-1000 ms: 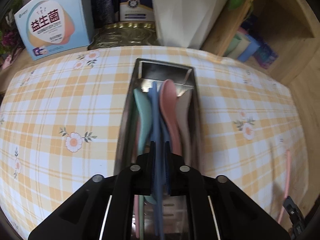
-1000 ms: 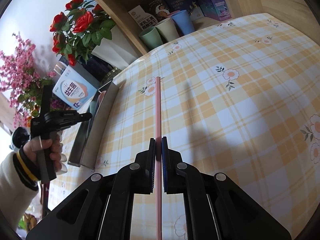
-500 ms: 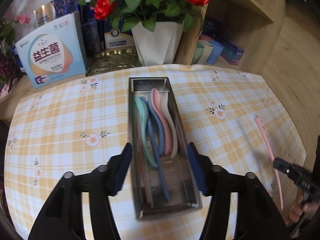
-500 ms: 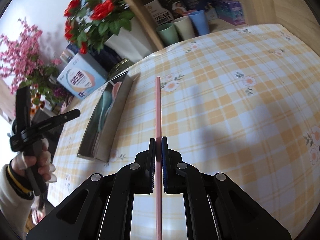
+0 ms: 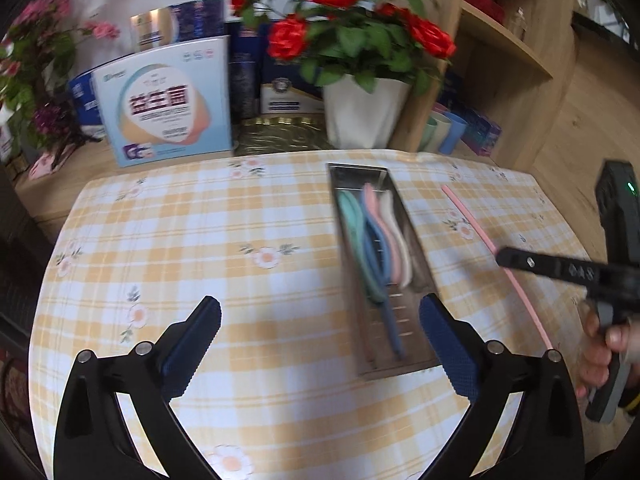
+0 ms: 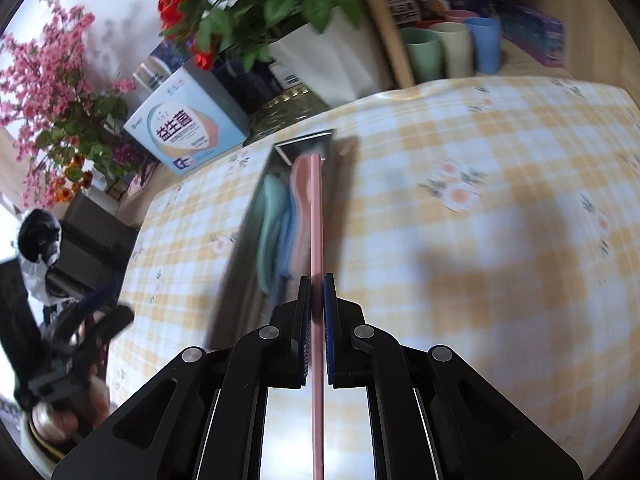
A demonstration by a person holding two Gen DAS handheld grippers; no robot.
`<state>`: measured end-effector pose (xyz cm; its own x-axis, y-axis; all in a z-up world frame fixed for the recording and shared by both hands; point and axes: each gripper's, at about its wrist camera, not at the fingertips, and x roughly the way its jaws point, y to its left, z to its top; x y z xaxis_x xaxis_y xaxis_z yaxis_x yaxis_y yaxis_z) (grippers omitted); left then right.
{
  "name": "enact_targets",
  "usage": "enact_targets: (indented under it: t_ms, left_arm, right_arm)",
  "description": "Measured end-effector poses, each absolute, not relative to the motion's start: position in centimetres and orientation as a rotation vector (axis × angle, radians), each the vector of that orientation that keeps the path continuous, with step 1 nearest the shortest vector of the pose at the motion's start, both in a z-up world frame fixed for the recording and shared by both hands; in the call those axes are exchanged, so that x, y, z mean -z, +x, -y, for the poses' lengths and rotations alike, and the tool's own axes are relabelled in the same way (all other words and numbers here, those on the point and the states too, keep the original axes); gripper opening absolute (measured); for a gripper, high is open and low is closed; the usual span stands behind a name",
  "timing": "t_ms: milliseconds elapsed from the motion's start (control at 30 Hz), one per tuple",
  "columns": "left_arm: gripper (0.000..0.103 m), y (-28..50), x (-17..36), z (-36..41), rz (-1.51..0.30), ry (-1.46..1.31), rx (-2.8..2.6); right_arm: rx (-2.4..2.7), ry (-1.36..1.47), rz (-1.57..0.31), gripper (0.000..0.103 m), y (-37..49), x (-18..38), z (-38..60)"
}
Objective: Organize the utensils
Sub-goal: 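Lower the pink chopstick into the steel tray and open the right tool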
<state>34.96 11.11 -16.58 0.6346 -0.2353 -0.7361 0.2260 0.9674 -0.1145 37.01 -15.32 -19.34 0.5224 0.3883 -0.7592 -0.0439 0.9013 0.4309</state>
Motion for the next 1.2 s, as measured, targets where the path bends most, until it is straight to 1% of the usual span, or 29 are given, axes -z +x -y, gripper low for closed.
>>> enact_targets:
  t_ms: [233, 467, 567, 900, 1200]
  left_arm:
    - [0.097, 34.0, 16.9, -15.0, -0.823, -0.028, 0.183]
    - [0.097, 33.5, 17.4, -16.8, -0.815, -0.039, 0.138]
    - [0.097, 33.3, 17.6, -17.0, -0.817, -0.045, 0.134]
    - [0.097, 33.0, 17.3, -16.6, -0.82, -0.052, 0.133]
    - [0.097, 33.0, 15.5, -15.9, -0.798, -0.038, 0.144]
  right_arm:
    - [-0.252, 0.345, -1.055, 0.006, 41.9, 20.4, 10.5]
    - [-0.211, 0.319, -1.093, 0.006, 44.1, 22.2, 8.1]
    - [-0.199, 0.286, -1.1, 0.006, 44.5, 22.5, 7.2]
    - [-0.152, 0.298, -1.128, 0.007, 45.5, 23.6, 6.5]
    - [-0.198, 0.296, -1.114, 0.008, 44.9, 22.5, 6.7]
